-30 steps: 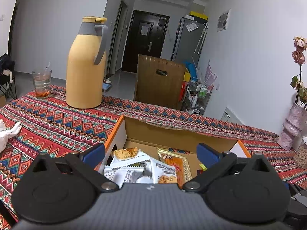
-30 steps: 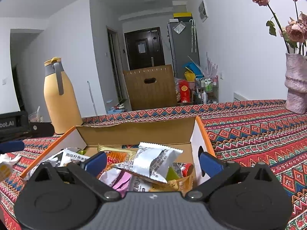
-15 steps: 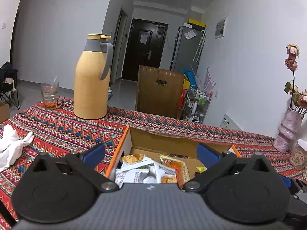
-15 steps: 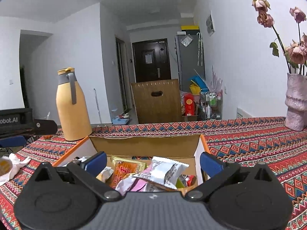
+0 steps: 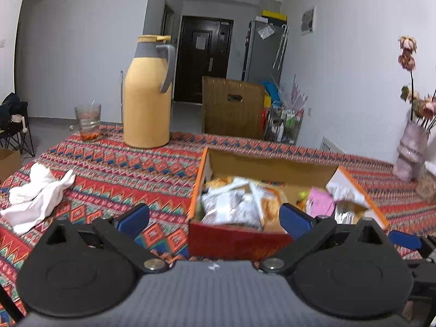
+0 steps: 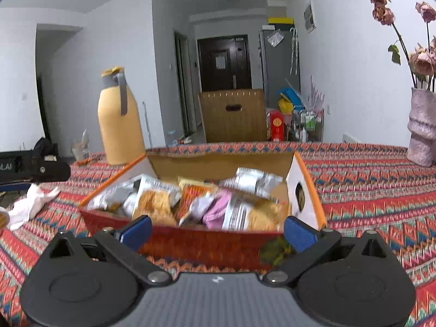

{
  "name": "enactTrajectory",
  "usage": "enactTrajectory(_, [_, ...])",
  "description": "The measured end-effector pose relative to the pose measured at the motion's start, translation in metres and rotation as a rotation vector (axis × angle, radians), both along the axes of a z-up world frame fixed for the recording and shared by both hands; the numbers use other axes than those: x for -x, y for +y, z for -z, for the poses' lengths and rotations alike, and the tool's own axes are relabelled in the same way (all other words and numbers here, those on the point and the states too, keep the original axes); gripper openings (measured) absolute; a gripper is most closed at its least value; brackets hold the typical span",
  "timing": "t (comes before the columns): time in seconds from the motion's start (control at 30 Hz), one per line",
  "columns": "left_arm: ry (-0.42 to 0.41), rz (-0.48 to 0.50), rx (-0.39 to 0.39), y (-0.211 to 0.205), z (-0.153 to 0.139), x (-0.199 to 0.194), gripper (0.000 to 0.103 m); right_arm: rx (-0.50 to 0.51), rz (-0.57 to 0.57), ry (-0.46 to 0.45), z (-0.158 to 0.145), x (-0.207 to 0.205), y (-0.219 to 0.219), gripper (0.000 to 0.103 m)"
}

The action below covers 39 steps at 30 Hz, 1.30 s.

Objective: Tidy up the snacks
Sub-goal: 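Move both grippers back from the box toward the remaining packets on the table, then grasp the white packet with the right gripper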

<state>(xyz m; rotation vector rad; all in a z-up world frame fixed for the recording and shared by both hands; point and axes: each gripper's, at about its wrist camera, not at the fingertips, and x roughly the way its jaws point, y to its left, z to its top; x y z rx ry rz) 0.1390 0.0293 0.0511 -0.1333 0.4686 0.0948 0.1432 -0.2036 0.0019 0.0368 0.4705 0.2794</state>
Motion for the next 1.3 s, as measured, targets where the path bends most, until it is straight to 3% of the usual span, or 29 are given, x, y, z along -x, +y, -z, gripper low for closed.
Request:
enactTrajectory(0.3, [0.099,-0.008,-0.021,0.015,0.038,0.012,0.103,0.025,-0.005,0.094,0.023,0.016,0.005,0.103])
enactTrajectory(0.57, [0.100,-0.007,0.007,0.024,0.058,0.010,0.103,0.054,-0.009,0.145,0.036,0.017,0.017,0.103])
enactTrajectory(0.77, [0.101,-0.010,0.042,0.030,0.060,0.010,0.103,0.075,-0.008,0.154,0.036,0.016,0.027,0.103])
enactTrajectory(1.3, [0.124,-0.006,0.032,0.028,0.064,0.008,0.103,0.158,-0.007,0.280,0.063,0.012,0.052,0.103])
